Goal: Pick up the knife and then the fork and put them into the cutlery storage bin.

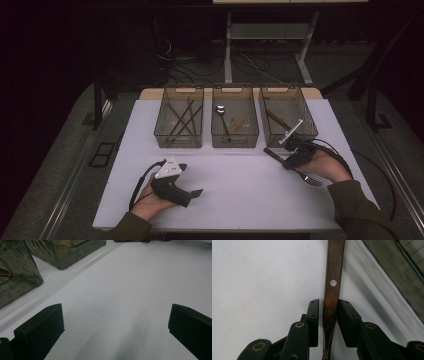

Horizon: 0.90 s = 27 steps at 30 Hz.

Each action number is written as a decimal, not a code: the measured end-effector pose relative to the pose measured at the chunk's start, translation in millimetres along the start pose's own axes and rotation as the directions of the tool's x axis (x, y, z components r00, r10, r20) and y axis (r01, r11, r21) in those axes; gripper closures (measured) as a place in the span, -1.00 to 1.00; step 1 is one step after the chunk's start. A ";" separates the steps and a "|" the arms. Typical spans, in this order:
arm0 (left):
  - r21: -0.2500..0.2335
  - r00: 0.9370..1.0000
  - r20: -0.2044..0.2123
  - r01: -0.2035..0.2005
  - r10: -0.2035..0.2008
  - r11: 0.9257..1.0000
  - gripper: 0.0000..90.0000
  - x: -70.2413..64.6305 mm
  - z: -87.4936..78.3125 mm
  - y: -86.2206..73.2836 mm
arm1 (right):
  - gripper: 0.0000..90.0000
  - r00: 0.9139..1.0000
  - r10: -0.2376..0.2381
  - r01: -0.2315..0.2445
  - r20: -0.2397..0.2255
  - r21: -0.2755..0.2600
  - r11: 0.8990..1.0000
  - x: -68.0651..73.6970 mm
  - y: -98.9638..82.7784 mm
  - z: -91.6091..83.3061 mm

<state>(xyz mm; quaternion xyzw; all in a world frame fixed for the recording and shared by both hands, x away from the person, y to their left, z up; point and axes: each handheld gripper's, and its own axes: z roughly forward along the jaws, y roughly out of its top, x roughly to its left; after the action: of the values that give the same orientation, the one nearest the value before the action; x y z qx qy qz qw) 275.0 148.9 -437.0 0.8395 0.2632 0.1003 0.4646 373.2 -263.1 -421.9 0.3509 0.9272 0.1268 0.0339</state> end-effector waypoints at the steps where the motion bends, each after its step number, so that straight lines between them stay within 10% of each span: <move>1: 0.001 1.000 0.000 -0.001 0.001 1.000 -1.00 0.1 0.0 0.0 | 0.56 1.000 -0.002 0.002 0.001 0.002 1.000 0.2 0.4 0.0; 16: 0.003 1.000 0.003 -0.002 0.002 1.000 -1.00 -0.3 1.7 0.2 | 0.68 0.999 -0.015 0.011 0.038 0.088 0.996 2.4 12.2 2.7; 27: 0.002 1.000 0.001 -0.005 0.005 1.000 -1.00 0.3 0.3 0.1 | 0.68 0.999 0.039 -0.039 -0.006 0.005 0.999 -5.0 4.4 -4.8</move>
<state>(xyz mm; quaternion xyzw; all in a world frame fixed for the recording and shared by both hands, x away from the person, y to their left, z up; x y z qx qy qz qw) 275.4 148.9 -437.1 0.8407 0.2611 0.1008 0.4635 379.0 -264.2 -416.3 0.3685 0.9206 0.1261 0.0276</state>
